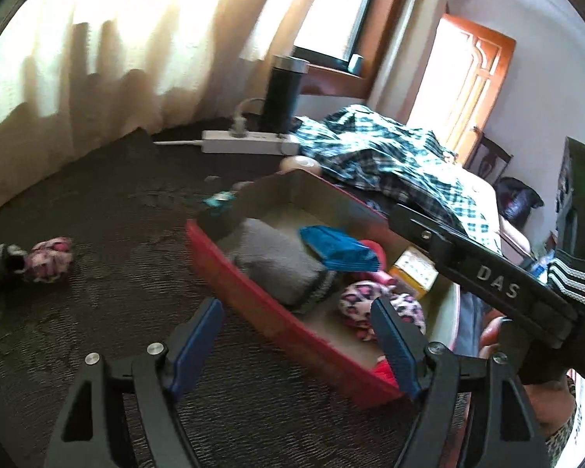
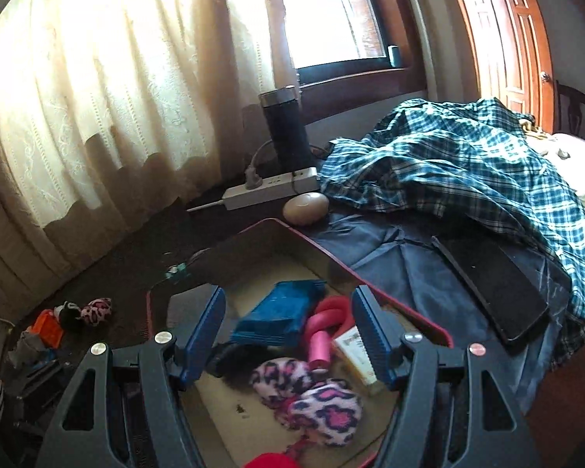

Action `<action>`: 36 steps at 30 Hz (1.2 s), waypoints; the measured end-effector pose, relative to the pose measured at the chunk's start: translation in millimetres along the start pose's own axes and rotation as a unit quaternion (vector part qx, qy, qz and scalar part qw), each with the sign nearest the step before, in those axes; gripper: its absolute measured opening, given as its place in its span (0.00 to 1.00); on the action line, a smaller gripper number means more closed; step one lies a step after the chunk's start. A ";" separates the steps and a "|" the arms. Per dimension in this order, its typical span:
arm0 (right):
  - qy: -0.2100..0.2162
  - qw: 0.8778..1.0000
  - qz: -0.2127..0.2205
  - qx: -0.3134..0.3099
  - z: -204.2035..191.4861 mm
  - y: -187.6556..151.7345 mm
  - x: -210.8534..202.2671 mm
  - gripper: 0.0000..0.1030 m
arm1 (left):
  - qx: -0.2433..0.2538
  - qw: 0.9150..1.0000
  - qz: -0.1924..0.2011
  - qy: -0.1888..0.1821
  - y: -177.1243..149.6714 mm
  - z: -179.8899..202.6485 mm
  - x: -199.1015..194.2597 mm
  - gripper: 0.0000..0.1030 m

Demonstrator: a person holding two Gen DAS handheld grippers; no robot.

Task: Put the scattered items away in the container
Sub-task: 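Bring both tools back over the remaining items on the mat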

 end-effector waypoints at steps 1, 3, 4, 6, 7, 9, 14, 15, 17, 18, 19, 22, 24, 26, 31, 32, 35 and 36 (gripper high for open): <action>0.003 1.000 0.000 -0.003 -4.8 -0.2 -0.7 0.69 | -0.004 1.000 0.003 0.005 -0.1 -6.2 -3.4 0.78; 0.012 1.000 -0.001 -0.012 -17.7 -1.4 -0.9 0.71 | -0.014 1.000 0.009 0.020 -1.2 -21.8 -11.8 0.78; 0.016 1.000 -0.002 -0.017 -24.6 -2.1 -0.8 0.72 | -0.021 0.999 0.013 0.029 -2.1 -30.8 -16.5 0.78; 0.029 0.999 -0.005 -0.030 -42.5 -4.9 0.4 0.72 | -0.035 0.998 0.018 0.042 -4.4 -48.2 -24.5 0.78; 0.035 0.999 -0.007 -0.036 -50.2 -6.4 1.2 0.72 | -0.043 0.998 0.021 0.049 -5.8 -57.6 -29.7 0.78; 0.047 0.998 -0.012 -0.048 -67.5 -10.1 3.2 0.72 | -0.059 0.996 0.026 0.062 -8.6 -75.3 -38.9 0.78; 0.077 0.994 -0.027 -0.078 -110.4 -20.2 7.8 0.73 | -0.095 0.989 0.037 0.106 -18.6 -120.8 -60.6 0.78; 0.083 0.993 -0.030 -0.083 -119.0 -22.5 8.7 0.74 | -0.103 0.987 0.038 0.113 -21.6 -131.0 -65.5 0.78; 0.092 0.991 -0.034 -0.094 -134.0 -26.4 10.3 0.75 | -0.120 0.984 0.041 0.126 -27.6 -149.2 -75.1 0.78; 0.096 0.990 -0.037 -0.099 -141.9 -28.6 11.4 0.75 | -0.130 0.981 0.043 0.135 -31.7 -159.7 -81.6 0.78; 0.101 0.989 -0.040 -0.105 -150.1 -30.8 12.7 0.75 | -0.137 0.979 0.046 0.143 -34.8 -169.1 -87.6 0.78; 0.115 0.985 -0.051 -0.121 -173.4 -37.6 17.0 0.76 | -0.161 0.969 0.057 0.181 -45.8 -200.5 -108.3 0.78; 0.120 0.983 -0.058 -0.130 -186.1 -42.3 21.4 0.76 | -0.173 0.957 0.066 0.223 -54.7 -225.3 -125.0 0.78; 0.124 0.980 -0.066 -0.139 -199.1 -47.9 26.7 0.76 | -0.189 0.942 0.074 0.268 -64.8 -252.2 -143.1 0.78; 0.129 0.976 -0.082 -0.156 -220.9 -60.0 35.0 0.76 | -0.269 0.891 0.096 0.353 -95.6 -321.9 -191.9 0.78; 0.129 0.975 -0.084 -0.158 -224.4 -61.6 36.4 0.76 | -0.289 0.877 0.100 0.370 -103.2 -336.8 -201.6 0.78; 0.132 0.973 -0.090 -0.165 -233.1 -66.1 39.4 0.76 | -0.339 0.839 0.098 0.414 -124.4 -373.4 -223.4 0.78; 0.133 0.972 -0.092 -0.168 -235.6 -67.7 40.4 0.76 | -0.354 0.827 0.098 0.426 -131.2 -383.2 -230.2 0.78</action>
Point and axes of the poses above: each gripper's, at about its wrist camera, not at the fingertips, and x roughly the way its jaws point, z to its right, y to its top, the point moved 5 cm from there along x, roughly the way its jaws point, and after that the axes turned 3 degrees about -x, right-handed, at the moved point
